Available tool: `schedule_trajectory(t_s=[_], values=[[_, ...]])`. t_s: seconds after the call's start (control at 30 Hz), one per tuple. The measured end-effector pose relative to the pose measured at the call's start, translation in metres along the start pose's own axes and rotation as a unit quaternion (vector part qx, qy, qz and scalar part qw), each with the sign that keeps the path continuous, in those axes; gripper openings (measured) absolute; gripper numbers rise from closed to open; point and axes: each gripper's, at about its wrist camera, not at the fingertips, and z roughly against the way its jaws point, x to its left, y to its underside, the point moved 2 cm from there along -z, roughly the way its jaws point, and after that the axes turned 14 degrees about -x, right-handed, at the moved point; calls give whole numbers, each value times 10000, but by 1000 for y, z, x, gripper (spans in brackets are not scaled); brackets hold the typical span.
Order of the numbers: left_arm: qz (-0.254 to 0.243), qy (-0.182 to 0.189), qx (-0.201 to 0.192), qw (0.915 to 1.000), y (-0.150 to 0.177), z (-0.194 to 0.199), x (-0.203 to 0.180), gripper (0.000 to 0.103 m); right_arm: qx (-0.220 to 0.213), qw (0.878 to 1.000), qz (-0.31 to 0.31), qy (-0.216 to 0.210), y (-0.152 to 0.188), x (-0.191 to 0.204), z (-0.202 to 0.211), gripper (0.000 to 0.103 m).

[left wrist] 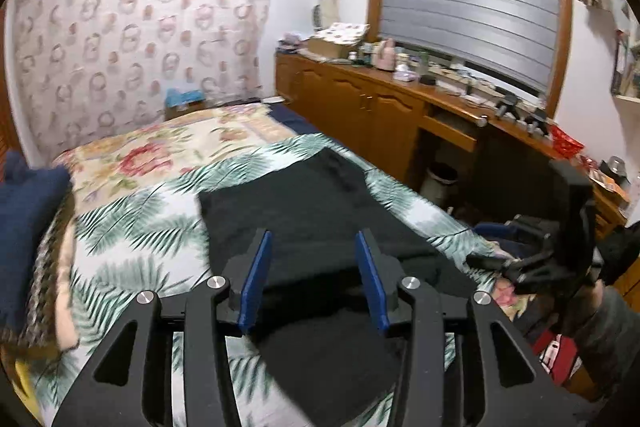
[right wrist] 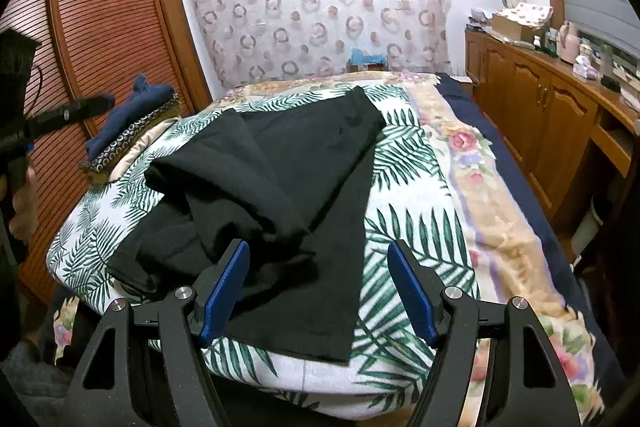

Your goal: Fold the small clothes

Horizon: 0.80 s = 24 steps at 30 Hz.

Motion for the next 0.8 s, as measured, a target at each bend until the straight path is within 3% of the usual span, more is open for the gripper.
schedule_trajectory(t_s=[0.07,0.13,0.23,0.47,0.8], values=[[96,-150,30,9998,9,6,12,48,4,10000,72,-45,-4,5,-5,74],[196,-291,7,9994,18,13,26,65,4,9998,174,-106,-9,12,-10,74],[276,-535,-78,9982,29,22,40,79,-7,9993,309,-204,-16,25,-18,74],[271,-1118,-217,9931,47,40,61,84,21,9963,681,-519,-30,60,-44,74],[320,-1460,-199,9886,58,53,83,84,340,9880,1008,-1120,-46,113,-104,74]])
